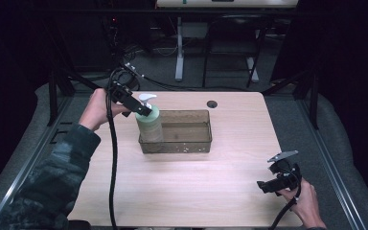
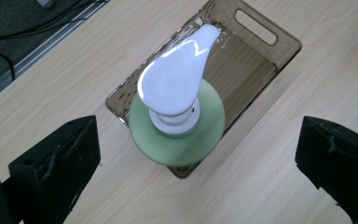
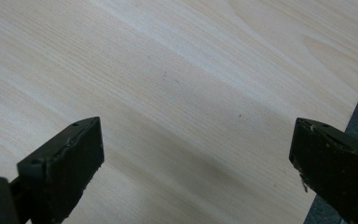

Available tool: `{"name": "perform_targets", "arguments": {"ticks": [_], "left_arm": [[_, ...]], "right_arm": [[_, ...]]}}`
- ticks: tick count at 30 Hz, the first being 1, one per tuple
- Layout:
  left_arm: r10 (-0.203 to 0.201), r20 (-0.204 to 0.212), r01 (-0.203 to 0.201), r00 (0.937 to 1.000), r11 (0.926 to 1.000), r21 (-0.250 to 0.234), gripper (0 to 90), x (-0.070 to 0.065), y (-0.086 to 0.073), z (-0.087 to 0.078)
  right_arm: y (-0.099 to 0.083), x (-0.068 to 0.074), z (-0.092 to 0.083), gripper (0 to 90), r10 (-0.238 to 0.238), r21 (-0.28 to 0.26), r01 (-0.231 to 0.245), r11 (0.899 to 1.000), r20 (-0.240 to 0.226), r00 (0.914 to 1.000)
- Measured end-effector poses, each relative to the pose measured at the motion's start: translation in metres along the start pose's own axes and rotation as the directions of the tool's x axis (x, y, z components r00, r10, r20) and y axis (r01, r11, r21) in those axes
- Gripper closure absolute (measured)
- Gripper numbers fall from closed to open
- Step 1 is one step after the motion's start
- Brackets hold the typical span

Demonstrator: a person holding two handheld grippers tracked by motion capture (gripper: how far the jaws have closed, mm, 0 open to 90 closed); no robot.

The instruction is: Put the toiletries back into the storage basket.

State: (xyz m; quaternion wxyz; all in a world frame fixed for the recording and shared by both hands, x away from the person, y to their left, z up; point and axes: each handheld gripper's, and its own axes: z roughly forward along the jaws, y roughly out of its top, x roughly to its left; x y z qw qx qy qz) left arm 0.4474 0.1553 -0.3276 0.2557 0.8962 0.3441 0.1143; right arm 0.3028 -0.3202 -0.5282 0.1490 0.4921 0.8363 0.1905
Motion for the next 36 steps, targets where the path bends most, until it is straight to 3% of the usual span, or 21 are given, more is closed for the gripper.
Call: {"name": "perform_targets", "arguments": {"ticks": [12, 22, 36], "left_arm": [[0.008, 0.0, -0.008, 1.0, 0.9999, -0.014, 0.0, -0.01, -0.025, -0.005], [0.022, 0.014, -0.021, 0.9997, 0.9992, -0.034, 0.0, -0.027, -0.055, -0.002], [-0.037, 0.027, 0.038, 0.9989, 0.9987, -0.035, 0.0, -0.03, -0.106, 0.015]], "right_arm": [[0.0, 0.0, 0.0, 2.4, 0.0, -0.003, 0.0, 1.0, 0.0, 1.0], [0.001, 0.001, -0.001, 1.8, 0.0, -0.006, 0.0, 1.0, -0.003, 1.0], [0.001, 0.001, -0.001, 1.9, -0.001, -0.005, 0.001, 1.0, -0.002, 1.0]]}}
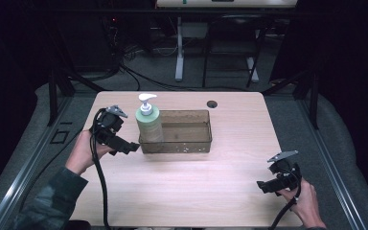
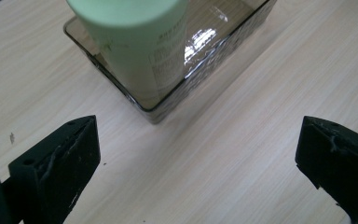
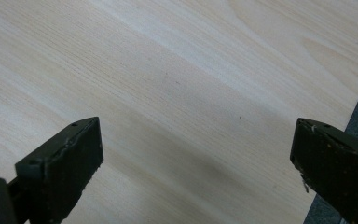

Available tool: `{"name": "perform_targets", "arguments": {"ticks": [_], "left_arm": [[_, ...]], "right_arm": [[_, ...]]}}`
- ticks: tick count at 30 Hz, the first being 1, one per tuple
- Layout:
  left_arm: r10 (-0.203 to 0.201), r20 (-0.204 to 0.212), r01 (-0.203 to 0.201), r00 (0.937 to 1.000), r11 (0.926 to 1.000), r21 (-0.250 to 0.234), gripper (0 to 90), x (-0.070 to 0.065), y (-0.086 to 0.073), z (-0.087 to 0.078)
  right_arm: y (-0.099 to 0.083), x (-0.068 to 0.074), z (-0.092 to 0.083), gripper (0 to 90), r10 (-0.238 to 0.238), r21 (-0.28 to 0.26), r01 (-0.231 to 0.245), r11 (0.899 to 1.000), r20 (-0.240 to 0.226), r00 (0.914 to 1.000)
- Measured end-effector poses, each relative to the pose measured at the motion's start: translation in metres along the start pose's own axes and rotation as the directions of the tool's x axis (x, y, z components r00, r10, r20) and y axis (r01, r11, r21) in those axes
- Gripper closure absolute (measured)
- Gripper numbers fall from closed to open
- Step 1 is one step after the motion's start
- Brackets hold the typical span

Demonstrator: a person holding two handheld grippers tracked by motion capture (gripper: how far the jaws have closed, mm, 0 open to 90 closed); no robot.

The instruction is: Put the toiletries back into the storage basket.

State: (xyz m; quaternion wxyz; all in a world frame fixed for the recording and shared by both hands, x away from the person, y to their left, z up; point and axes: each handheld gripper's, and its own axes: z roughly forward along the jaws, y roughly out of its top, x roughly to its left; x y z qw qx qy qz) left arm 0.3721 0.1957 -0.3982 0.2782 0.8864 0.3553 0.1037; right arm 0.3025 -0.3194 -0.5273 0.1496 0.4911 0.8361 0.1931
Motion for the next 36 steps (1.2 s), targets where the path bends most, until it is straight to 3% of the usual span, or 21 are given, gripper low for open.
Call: {"name": "perform_targets", "arguments": {"ticks": [8, 16, 21, 29, 33, 36], "left_arm": [[-0.025, 0.012, 0.025, 0.9996, 0.9997, 0.001, 0.0, -0.002, -0.023, 0.006], [-0.045, 0.009, 0.045, 0.9989, 0.9987, 0.024, 0.0, -0.006, -0.048, 0.02], [-0.071, 0.031, 0.069, 0.997, 0.9964, 0.048, 0.0, -0.005, -0.064, 0.03], [-0.098, 0.051, 0.095, 0.9939, 0.9931, 0.069, 0.0, -0.002, -0.08, 0.048], [-0.096, 0.063, 0.089, 0.9934, 0.9903, 0.107, 0.0, 0.0, -0.085, 0.056], [-0.101, 0.068, 0.094, 0.9926, 0.9904, 0.102, 0.0, 0.002, -0.088, 0.058]], "right_arm": [[0.0, 0.0, 0.0, 1.9, -0.004, -0.002, 0.004, 1.0, 0.001, 1.0], [0.0, 0.001, 0.0, 2.1, -0.005, -0.003, 0.005, 1.0, 0.001, 1.0], [0.0, 0.001, 0.0, 2.1, -0.006, -0.004, 0.006, 1.0, 0.003, 1.0], [0.0, 0.001, -0.001, 2.1, -0.009, -0.014, 0.009, 1.0, -0.001, 1.0], [0.0, 0.001, 0.0, 2.1, -0.011, -0.015, 0.011, 1.0, 0.001, 0.9999], [0.0, 0.002, 0.0, 2.0, -0.009, -0.016, 0.009, 1.0, -0.001, 1.0]]}}
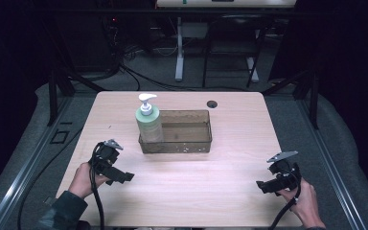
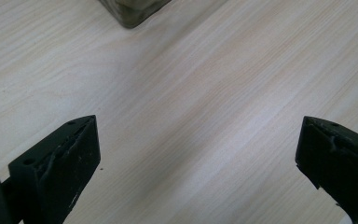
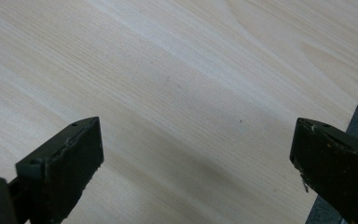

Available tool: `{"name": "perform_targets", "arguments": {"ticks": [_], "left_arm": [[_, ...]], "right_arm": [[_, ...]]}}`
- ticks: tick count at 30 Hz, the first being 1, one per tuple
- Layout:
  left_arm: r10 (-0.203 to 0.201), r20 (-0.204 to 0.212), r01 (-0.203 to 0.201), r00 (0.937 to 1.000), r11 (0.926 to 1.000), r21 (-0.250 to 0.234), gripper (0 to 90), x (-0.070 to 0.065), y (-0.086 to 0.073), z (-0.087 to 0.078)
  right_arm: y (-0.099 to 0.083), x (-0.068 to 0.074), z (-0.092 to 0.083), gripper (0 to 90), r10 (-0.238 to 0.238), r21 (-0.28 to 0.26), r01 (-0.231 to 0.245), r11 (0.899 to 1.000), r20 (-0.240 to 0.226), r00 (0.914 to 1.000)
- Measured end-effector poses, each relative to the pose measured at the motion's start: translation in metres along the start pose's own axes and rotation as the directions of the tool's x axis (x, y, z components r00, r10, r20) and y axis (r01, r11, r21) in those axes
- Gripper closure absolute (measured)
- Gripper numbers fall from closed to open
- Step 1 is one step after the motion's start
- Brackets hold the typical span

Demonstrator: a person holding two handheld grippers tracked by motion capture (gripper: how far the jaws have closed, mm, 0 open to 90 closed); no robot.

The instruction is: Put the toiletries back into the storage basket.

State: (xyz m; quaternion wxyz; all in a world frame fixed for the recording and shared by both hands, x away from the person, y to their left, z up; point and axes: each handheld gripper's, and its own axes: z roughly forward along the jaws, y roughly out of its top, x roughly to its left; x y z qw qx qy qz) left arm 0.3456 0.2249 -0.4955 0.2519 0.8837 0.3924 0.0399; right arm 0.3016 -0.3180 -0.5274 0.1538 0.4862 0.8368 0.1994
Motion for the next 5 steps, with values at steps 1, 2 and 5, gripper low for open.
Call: {"name": "perform_targets", "arguments": {"ticks": [1, 2, 5], "left_arm": [[-0.007, 0.0, 0.007, 1.0, 1.0, -0.005, 0.0, 0.0007, -0.0006, 0.0006], [-0.009, 0.003, 0.009, 1.0, 0.9999, -0.014, 0.0, 0.0018, -0.0014, 0.0011], [-0.023, 0.0, 0.023, 0.9997, 0.9993, -0.031, 0.0, 0.0058, -0.004, 0.0022]], "right_arm": [[-0.0001, -0.0002, 0.0003, 2.0, -0.003, 0.001, 0.003, 1.0, 0.002, 1.0], [-0.0003, -0.0003, 0.001, 1.9, -0.006, 0.003, 0.006, 1.0, 0.002, 1.0], [-0.0004, 0.0005, 0.0026, 1.7, -0.008, 0.007, 0.008, 1.0, 0.003, 1.0]]}}
